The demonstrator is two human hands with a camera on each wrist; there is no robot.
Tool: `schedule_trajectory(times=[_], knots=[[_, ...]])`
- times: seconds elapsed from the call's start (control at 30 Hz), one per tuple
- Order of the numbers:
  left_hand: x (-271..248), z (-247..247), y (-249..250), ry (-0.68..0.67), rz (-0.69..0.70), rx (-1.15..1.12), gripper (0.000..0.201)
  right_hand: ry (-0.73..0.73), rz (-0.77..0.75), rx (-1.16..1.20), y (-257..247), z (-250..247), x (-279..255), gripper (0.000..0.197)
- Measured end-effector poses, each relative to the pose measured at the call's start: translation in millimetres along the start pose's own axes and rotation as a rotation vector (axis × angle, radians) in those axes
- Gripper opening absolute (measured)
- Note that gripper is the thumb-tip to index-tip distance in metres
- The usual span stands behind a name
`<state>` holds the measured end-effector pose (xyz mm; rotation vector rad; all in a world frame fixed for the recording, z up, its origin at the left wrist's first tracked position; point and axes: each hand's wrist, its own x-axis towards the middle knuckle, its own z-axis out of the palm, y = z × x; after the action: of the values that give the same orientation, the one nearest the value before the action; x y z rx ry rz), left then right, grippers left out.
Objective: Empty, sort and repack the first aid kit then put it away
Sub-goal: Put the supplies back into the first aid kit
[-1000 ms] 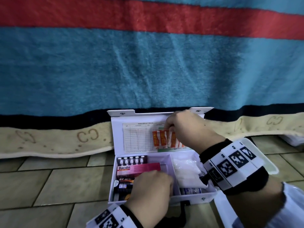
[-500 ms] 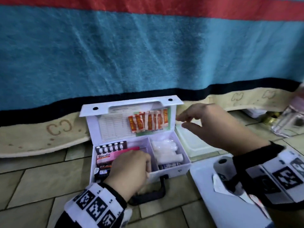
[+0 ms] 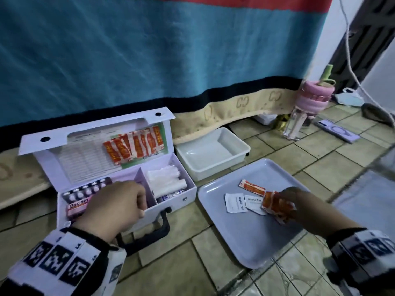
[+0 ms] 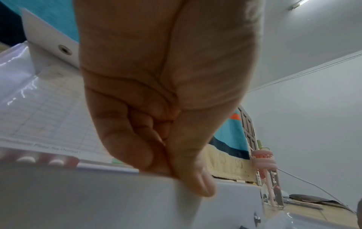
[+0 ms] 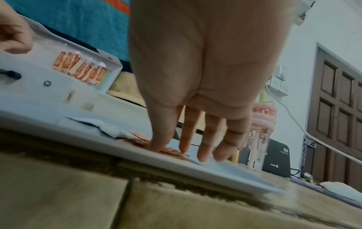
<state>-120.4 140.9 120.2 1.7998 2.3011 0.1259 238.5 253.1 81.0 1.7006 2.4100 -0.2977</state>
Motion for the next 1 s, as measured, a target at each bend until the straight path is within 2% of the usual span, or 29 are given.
schedule_trajectory(times=[0.07,0.13,0.2,0.27,0.4,0.5,0.67,0.77,0.9,1.0], knots=[[1.1,-0.2,-0.1,-0.016,-0.01,-0.03,0.022,0.054,-0.03,0.024,-0.5,4.3,2.2,0.057],[1.9,-0.2,0.3,-0.028,-0.019,-0.033,0.023,0.026,-0.075,-0.033,-2.1,5.2,3.7,0.07],[2.4,0.2,0.3,-0.028,-0.022,-0.024,0.023,-0.002,-0.154,-0.082,-6.1,3.6,6.1,0.072],[1.8,0.3,1.0,-0.02,-0.024,-0.029,0.022,0.011,-0.217,-0.135,-8.0,1.3,11.2,0.067],[-0.8,0.4,2.2,-0.007,-0.032,-0.041,0.02,0.007,-0.21,-0.202,-3.6,-1.6,24.6,0.053],[-1.4,1.5,2.3,0.0,-0.044,-0.067,0.019,-0.03,-0.227,-0.138,-1.2,-4.0,30.4,0.036],[-0.2,3.9,-0.4,0.003,-0.068,-0.094,0.019,0.056,-0.287,-0.097,-7.7,-9.5,33.9,0.017],[0.7,7.1,-2.3,0.013,-0.072,-0.106,0.019,0.149,-0.271,0.024,-15.6,-16.7,33.0,0.017],[0.6,8.1,-2.6,0.031,-0.079,-0.084,0.018,0.225,-0.226,0.26,-32.5,-34.8,30.9,0.031],[-3.6,9.1,0.1,0.056,-0.084,-0.06,0.02,0.174,-0.273,0.452,-52.8,-52.2,29.1,0.014]])
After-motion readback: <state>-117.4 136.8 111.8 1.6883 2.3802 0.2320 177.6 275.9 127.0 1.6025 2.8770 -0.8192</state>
